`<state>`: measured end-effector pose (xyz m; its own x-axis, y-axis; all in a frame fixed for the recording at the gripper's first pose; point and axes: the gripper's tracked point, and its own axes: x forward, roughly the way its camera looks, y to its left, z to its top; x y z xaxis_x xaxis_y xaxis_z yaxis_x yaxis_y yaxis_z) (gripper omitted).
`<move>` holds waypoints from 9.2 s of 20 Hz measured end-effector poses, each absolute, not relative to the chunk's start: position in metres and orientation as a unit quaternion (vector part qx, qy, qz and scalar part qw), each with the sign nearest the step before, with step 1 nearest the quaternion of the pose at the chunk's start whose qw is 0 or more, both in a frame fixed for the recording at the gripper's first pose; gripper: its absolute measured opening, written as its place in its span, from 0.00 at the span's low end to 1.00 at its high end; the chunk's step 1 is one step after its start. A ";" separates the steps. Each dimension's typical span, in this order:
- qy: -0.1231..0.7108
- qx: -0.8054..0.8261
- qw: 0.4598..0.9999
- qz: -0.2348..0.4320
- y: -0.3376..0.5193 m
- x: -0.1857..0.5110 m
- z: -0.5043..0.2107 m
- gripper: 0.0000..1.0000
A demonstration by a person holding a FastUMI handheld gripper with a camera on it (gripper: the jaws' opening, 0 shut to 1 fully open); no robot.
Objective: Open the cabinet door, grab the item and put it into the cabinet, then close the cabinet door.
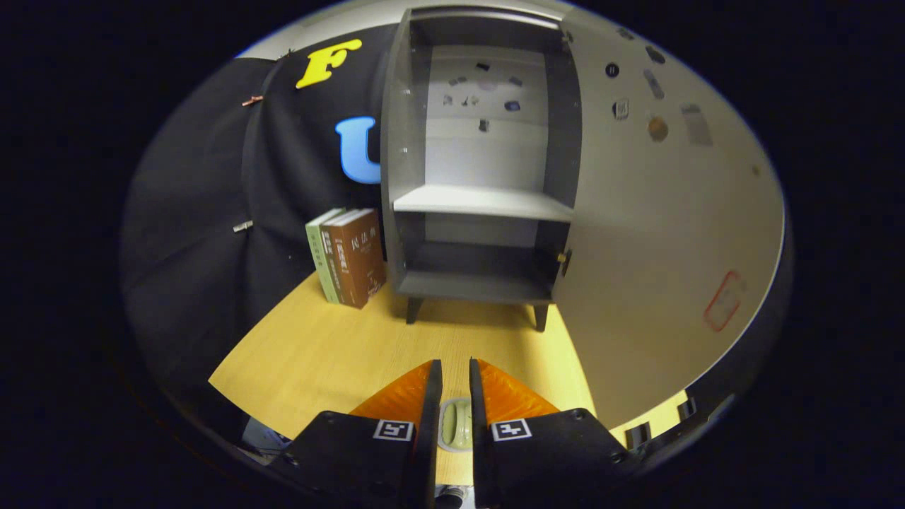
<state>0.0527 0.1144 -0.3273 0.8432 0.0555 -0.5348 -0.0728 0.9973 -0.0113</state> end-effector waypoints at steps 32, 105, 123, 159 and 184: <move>0.531 -0.061 0.844 0.045 0.083 0.058 -0.553 0.14; 0.013 0.014 0.999 0.039 0.097 0.453 -0.107 0.51; 0.010 -0.022 0.999 0.023 0.134 0.230 -0.080 0.72; 0.005 -0.036 0.999 -0.016 -0.146 -0.004 -0.069 0.96; 0.051 0.005 0.994 0.100 0.080 0.069 -0.105 0.92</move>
<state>0.0690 0.0797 -0.1049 0.9747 0.1996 -0.1010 -0.1985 0.9799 0.0211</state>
